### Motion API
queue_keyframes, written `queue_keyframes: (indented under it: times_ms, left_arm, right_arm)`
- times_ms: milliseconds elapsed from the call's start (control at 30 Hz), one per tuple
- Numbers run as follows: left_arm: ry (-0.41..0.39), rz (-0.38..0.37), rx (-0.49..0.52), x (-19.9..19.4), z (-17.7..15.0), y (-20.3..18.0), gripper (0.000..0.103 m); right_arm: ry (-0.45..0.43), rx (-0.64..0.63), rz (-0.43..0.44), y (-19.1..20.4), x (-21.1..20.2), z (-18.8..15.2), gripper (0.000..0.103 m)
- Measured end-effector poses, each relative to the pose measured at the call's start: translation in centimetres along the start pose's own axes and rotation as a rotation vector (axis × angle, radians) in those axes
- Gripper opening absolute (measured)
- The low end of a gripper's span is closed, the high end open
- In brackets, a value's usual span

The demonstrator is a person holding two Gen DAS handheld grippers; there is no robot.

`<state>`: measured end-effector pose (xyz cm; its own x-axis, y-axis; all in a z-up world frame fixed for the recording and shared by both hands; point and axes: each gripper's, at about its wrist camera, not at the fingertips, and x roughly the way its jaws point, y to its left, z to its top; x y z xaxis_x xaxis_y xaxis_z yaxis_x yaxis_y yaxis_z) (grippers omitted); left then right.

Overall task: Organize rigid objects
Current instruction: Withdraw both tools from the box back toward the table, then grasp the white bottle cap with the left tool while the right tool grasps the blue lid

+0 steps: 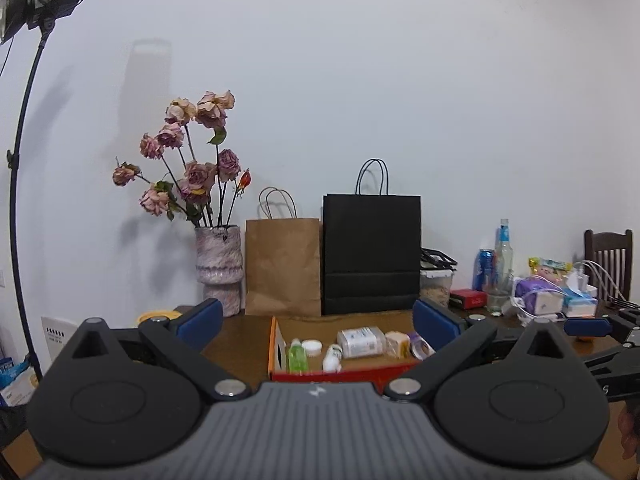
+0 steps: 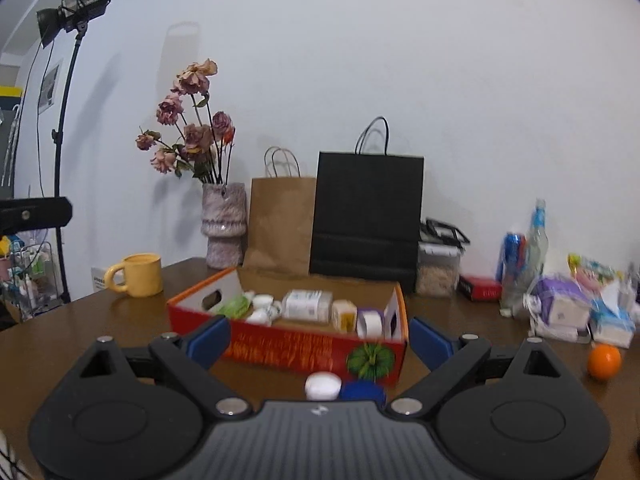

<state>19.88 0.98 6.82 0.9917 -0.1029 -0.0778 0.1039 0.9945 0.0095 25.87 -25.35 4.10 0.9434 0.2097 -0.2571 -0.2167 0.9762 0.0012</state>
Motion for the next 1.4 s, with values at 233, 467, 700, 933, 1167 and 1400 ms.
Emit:
queue_keyframes:
  times_ms: [233, 467, 700, 933, 1167, 1400]
  left_arm:
    - [0.057, 0.022, -0.039, -6.5, -4.5, 0.2, 0.103]
    - [0.26, 0.022, -0.123, -12.9, -9.1, 0.3, 0.103]
    - [0.263, 0.027, -0.06, -15.4, -9.7, -0.9, 0.103]
    - [0.286, 0.005, -0.033, -14.4, -10.5, -1.7, 0.103]
    - [0.356, -0.019, -0.019, -10.7, -11.6, -2.8, 0.103]
    - [0.4, -0.077, -0.03, -5.2, -11.1, -4.5, 0.103]
  right_arm:
    - [0.056, 0.064, 0.038, 1.0, -7.0, -4.9, 0.097]
    - [0.16, 0.117, 0.003, 3.6, -14.9, -8.8, 0.1]
    - [0.212, 0.066, 0.032, 5.9, -17.9, -11.0, 0.1]
    - [0.211, 0.099, 0.037, 6.0, -17.0, -11.3, 0.1]
    - [0.218, 0.127, 0.015, 4.9, -14.1, -11.5, 0.1]
    - [0.242, 0.144, -0.007, 2.6, -9.6, -10.7, 0.1]
